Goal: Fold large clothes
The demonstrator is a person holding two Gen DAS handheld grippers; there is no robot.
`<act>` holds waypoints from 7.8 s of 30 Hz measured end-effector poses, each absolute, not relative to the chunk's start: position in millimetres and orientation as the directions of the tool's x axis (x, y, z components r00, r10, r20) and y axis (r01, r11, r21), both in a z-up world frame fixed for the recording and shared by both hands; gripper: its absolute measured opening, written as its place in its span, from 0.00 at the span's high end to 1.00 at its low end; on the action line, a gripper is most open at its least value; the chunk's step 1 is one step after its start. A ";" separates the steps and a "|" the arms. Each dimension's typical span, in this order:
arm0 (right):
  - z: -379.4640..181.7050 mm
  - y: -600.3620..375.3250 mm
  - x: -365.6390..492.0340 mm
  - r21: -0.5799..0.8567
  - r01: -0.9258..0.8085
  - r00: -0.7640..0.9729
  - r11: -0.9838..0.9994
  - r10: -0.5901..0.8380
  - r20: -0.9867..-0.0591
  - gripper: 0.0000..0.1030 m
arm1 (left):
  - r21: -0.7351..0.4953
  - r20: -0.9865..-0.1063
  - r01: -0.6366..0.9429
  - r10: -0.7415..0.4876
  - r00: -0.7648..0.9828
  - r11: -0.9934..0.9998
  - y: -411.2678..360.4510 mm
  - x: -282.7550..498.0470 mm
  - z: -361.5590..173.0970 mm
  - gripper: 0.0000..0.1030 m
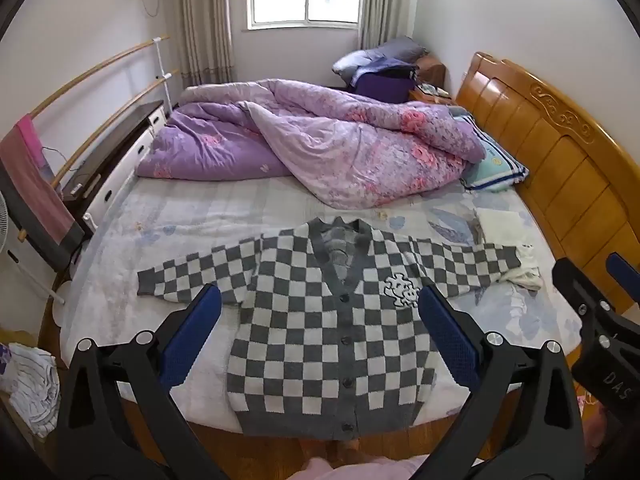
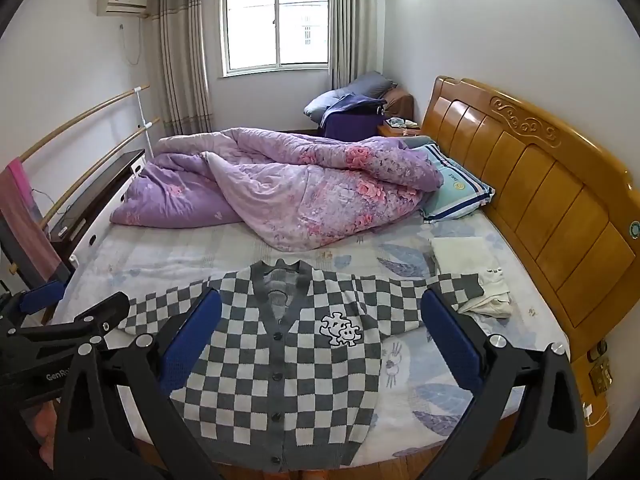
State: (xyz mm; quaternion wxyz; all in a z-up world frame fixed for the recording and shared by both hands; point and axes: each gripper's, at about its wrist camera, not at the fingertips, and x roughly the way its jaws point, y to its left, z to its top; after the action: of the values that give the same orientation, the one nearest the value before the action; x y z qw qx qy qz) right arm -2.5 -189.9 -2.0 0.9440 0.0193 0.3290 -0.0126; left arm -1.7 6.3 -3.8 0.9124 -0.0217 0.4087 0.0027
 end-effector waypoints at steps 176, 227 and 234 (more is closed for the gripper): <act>-414.7 151.0 361.5 0.110 -0.252 0.213 0.962 0.166 -0.963 0.87 | -0.215 -0.818 -0.705 0.270 0.508 0.676 564.0 256.1 -382.6 0.92; -443.0 -330.7 345.9 0.486 0.431 0.397 0.760 0.324 -0.859 0.98 | -0.032 -0.867 -0.015 -0.020 0.498 0.999 -68.5 364.6 -373.3 0.92; -466.8 -344.7 320.9 0.489 0.510 0.366 0.707 0.335 -0.868 0.97 | 0.061 -0.951 0.110 0.024 0.307 0.992 -129.4 353.3 -466.8 0.87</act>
State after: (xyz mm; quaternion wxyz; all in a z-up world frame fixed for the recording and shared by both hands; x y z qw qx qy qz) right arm 320.9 -344.7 -466.8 0.7352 0.3778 0.5597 -0.0596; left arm 353.4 -129.4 -466.8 0.8064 0.0573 0.5880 -0.0267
